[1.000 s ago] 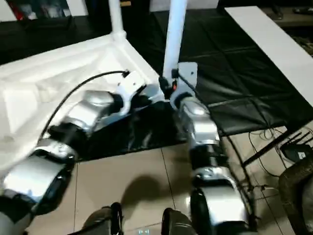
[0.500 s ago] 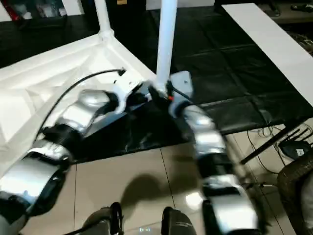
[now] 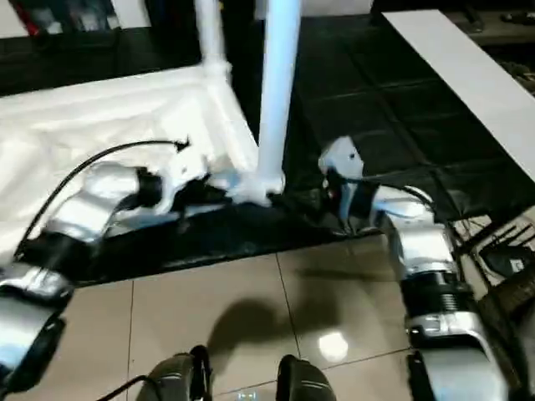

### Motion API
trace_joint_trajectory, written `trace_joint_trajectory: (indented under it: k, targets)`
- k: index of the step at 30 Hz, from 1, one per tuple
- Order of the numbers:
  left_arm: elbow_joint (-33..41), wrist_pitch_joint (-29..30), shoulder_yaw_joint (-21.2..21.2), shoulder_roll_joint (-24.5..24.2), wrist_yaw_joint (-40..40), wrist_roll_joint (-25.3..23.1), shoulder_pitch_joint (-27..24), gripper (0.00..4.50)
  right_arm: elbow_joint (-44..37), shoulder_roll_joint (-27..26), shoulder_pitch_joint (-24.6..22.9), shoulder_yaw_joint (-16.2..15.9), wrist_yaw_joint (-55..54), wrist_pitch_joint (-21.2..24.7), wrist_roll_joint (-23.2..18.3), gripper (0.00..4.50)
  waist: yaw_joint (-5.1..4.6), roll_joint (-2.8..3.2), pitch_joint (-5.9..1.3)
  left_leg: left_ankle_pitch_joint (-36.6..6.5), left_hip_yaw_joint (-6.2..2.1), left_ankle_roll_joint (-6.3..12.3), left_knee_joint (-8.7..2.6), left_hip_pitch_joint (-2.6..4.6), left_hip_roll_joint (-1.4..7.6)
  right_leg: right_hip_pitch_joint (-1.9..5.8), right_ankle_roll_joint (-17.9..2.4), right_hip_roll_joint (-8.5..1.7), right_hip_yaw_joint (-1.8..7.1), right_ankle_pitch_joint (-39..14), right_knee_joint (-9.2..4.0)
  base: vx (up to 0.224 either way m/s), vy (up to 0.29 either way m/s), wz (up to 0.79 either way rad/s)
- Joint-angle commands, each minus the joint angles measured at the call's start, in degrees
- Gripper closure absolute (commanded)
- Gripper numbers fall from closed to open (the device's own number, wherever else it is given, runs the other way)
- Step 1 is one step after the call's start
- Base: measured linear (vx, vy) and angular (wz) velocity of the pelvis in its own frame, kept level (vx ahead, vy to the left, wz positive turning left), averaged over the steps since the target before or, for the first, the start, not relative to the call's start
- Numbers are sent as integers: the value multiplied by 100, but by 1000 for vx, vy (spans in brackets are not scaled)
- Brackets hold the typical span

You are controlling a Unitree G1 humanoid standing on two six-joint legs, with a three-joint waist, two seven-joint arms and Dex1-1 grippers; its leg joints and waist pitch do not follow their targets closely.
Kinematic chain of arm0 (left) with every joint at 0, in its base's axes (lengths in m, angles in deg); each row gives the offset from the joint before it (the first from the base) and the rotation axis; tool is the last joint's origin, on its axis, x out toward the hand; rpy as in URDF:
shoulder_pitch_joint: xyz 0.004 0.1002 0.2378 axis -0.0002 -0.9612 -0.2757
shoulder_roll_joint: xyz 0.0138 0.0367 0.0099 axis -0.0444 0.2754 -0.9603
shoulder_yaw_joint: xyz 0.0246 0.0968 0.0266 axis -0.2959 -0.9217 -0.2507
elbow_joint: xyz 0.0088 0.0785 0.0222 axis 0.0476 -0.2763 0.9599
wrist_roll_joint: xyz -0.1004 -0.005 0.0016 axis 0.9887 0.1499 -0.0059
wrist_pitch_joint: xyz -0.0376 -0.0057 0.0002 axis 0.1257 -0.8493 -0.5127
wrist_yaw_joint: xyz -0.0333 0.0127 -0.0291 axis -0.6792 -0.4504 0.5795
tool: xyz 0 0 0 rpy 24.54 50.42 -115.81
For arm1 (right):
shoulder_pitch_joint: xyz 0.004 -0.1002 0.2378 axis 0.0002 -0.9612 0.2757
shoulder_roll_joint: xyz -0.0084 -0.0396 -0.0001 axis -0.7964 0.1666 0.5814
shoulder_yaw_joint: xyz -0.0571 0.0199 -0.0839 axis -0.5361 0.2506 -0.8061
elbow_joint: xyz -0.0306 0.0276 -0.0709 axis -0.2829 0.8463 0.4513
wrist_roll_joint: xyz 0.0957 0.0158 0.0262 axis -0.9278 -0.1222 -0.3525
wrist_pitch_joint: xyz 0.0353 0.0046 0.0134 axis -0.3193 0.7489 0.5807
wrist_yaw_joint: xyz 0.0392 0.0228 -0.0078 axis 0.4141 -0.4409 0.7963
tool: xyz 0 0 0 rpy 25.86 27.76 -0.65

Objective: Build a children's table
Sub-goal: Rotate leg to tighten

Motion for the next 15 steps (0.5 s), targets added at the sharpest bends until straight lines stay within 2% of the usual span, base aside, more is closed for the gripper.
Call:
trace_joint_trajectory:
  k: [1, 2, 3, 4, 8, 9, 15]
  targets:
    - [179, -88, -235, -4, -460, 86, -168, 450, -66, 61, 39, -79, 269, 68, -113, 12, 10, -40, -543, -1348, -128, 664, -319, 213, 376, 300, -1476, -505, 355, -1305, -440, 0, 0, 0]
    - [377, -41, -259, -86, -720, 175, -261, 450, -1, 89, 82, -100, 458, 119, -155, 38, 24, -30, -540, -1410, -129, 613, -331, 223, 391, 288, -1479, -506, 357, -1364, -440, 0, 0, 0]
    - [492, -24, -296, -130, -859, 217, -314, 450, 59, 102, 112, -110, 561, 138, -169, 38, 25, -62, -541, -1422, -128, 585, -339, 217, 393, 293, -1472, -508, 357, -1391, -434, 0, 0, 0]
    - [559, -22, -321, -156, -943, 240, -347, 450, 96, 111, 131, -116, 628, 158, -181, 46, 39, -50, -546, -1435, -129, 570, -335, 227, 393, 291, -1481, -518, 359, -1411, -428, 0, 0, 0]
    - [997, 20, -436, -302, -1318, 361, -568, 450, 219, 176, 206, -230, 1174, 299, -351, 78, 58, -69, -529, -1470, -120, 512, -349, 224, 393, 281, -1396, -527, 367, -1630, -450, 0, 0, 0]
    - [1009, 23, -438, -306, -1329, 366, -574, 450, 219, 178, 208, -236, 1200, 306, -358, 90, 69, -55, -525, -1470, -118, 507, -346, 223, 394, 274, -1385, -529, 373, -1658, -451, 0, 0, 0]
    - [1040, 31, -440, -316, -1341, 337, -584, 450, 232, 200, 280, -310, 1480, 382, -391, 133, 100, -65, -539, -1394, -119, 492, -347, 225, 388, 272, -1344, -522, 372, -1620, -442, 0, 0, 0]
